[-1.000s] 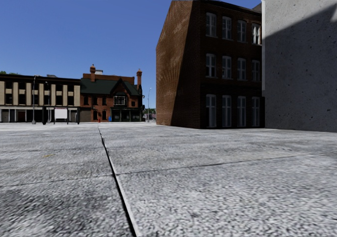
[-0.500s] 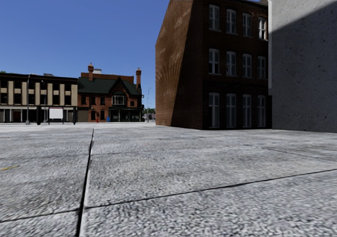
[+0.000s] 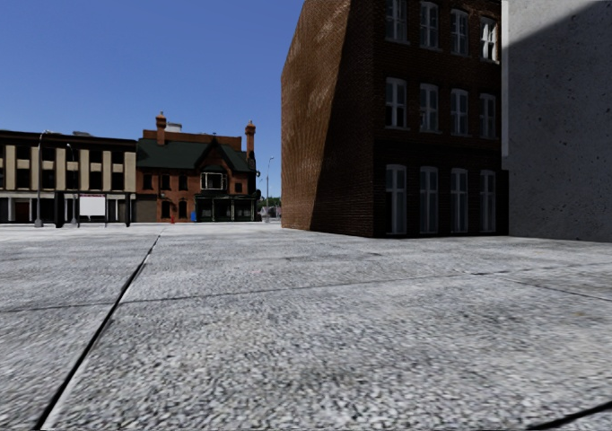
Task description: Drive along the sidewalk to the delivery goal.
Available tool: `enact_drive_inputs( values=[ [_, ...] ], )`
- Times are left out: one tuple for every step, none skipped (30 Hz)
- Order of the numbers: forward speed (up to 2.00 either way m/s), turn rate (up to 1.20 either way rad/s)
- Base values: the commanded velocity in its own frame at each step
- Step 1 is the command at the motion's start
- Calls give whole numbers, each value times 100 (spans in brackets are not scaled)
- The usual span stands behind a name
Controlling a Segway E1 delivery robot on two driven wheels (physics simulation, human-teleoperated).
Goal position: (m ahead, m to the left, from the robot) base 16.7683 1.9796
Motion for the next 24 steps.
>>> enact_drive_inputs(
  values=[
    [200, 0],
    [200, 0],
    [200, 0],
    [200, 0],
    [200, 0],
    [200, 0],
    [200, 0],
    [200, 0],
    [200, 0],
    [200, 0],
    [200, 0],
    [200, 0],
    [200, 0],
    [200, 0],
    [200, 0],
    [200, 0],
    [200, 0],
    [200, 0],
    [200, 0],
    [200, 0],
    [200, 0],
    [200, 0],
    [200, 0],
    [200, 0]
  ],
)
